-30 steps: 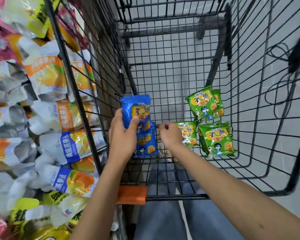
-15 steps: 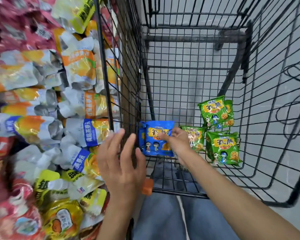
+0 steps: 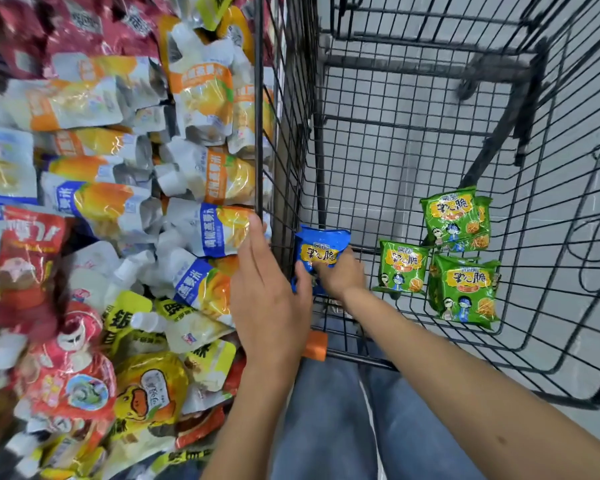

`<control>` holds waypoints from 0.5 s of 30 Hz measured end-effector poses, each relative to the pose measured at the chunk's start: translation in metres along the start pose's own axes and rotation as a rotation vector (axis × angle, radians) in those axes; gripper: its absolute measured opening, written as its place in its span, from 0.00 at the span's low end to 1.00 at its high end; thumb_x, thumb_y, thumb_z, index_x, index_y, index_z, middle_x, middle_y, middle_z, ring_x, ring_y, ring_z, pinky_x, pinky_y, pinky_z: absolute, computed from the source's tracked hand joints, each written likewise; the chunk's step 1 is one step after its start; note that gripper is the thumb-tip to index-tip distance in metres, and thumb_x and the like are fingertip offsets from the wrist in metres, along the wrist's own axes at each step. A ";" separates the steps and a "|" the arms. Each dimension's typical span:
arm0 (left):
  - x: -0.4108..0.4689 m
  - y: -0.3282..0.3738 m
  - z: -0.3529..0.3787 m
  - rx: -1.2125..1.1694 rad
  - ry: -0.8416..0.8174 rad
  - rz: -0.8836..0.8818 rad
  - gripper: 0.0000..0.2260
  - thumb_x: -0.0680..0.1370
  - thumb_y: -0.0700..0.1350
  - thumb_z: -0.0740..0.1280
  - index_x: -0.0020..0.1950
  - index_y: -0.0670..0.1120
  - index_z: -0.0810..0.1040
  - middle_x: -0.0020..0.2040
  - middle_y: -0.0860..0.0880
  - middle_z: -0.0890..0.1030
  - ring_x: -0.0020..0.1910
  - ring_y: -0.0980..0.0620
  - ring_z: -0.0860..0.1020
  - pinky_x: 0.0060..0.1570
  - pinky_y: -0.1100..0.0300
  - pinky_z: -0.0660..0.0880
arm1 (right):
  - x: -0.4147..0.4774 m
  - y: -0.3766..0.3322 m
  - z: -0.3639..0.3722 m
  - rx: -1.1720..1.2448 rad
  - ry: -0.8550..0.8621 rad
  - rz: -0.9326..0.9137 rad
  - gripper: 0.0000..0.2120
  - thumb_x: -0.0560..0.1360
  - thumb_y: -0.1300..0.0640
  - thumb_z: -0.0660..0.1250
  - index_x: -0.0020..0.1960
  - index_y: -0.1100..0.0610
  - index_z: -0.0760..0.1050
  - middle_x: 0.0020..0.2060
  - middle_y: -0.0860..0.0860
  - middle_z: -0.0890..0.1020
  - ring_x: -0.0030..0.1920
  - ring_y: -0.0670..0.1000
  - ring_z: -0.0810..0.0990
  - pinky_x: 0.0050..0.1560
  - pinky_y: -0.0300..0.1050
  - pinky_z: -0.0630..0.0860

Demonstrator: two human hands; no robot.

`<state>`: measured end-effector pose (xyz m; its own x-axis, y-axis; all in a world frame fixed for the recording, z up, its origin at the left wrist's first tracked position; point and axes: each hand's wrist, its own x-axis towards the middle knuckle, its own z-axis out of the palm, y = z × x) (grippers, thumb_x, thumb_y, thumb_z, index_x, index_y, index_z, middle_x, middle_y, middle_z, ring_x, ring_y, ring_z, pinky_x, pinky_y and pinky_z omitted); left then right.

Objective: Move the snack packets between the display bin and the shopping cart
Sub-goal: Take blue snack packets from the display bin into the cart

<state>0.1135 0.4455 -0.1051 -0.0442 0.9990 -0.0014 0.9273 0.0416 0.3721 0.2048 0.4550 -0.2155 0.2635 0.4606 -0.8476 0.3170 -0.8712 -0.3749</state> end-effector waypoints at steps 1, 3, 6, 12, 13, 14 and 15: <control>0.000 0.000 -0.001 -0.006 -0.013 0.002 0.31 0.75 0.48 0.62 0.74 0.39 0.55 0.67 0.38 0.72 0.59 0.47 0.71 0.52 0.58 0.70 | -0.001 0.000 -0.004 0.018 -0.027 0.010 0.25 0.75 0.51 0.67 0.67 0.61 0.64 0.59 0.58 0.77 0.60 0.59 0.75 0.59 0.49 0.72; 0.001 0.002 -0.006 -0.025 -0.049 0.005 0.32 0.74 0.46 0.64 0.74 0.37 0.56 0.66 0.37 0.72 0.59 0.46 0.72 0.50 0.57 0.72 | -0.007 0.000 -0.016 0.021 -0.049 -0.003 0.24 0.75 0.51 0.67 0.66 0.60 0.67 0.60 0.57 0.77 0.60 0.58 0.75 0.60 0.50 0.72; 0.001 0.005 -0.018 -0.072 -0.141 0.013 0.34 0.73 0.41 0.70 0.74 0.35 0.58 0.67 0.36 0.71 0.60 0.40 0.75 0.53 0.54 0.74 | -0.029 -0.001 -0.047 -0.041 0.002 -0.015 0.27 0.76 0.52 0.66 0.70 0.61 0.63 0.63 0.57 0.75 0.58 0.56 0.75 0.57 0.46 0.71; -0.002 0.009 -0.071 -0.109 -0.308 0.014 0.27 0.77 0.44 0.65 0.74 0.40 0.62 0.73 0.42 0.66 0.72 0.44 0.64 0.69 0.55 0.60 | -0.111 -0.003 -0.110 0.062 0.146 -0.186 0.15 0.75 0.58 0.64 0.62 0.58 0.73 0.54 0.54 0.81 0.51 0.52 0.77 0.54 0.41 0.70; -0.006 0.010 -0.080 -0.083 -0.332 0.059 0.25 0.77 0.45 0.64 0.72 0.41 0.65 0.71 0.42 0.68 0.70 0.43 0.66 0.68 0.52 0.62 | -0.127 -0.002 -0.118 0.071 0.189 -0.257 0.14 0.76 0.58 0.64 0.61 0.57 0.74 0.53 0.53 0.81 0.50 0.52 0.78 0.55 0.42 0.72; -0.011 0.010 -0.089 -0.057 -0.364 0.097 0.23 0.77 0.45 0.64 0.72 0.42 0.66 0.69 0.42 0.70 0.68 0.43 0.68 0.66 0.51 0.65 | -0.143 0.000 -0.125 0.079 0.211 -0.332 0.13 0.76 0.59 0.64 0.60 0.57 0.75 0.53 0.53 0.81 0.49 0.51 0.79 0.54 0.44 0.74; -0.018 0.009 -0.096 -0.036 -0.402 0.117 0.23 0.78 0.47 0.64 0.71 0.43 0.67 0.68 0.43 0.72 0.67 0.44 0.70 0.64 0.51 0.67 | -0.158 0.003 -0.132 0.080 0.208 -0.404 0.13 0.75 0.59 0.64 0.60 0.57 0.75 0.53 0.52 0.81 0.48 0.50 0.79 0.52 0.45 0.75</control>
<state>0.0870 0.4262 -0.0120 0.2157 0.9235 -0.3171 0.9036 -0.0657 0.4233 0.2843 0.4018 -0.0337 0.3136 0.7830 -0.5372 0.3625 -0.6216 -0.6944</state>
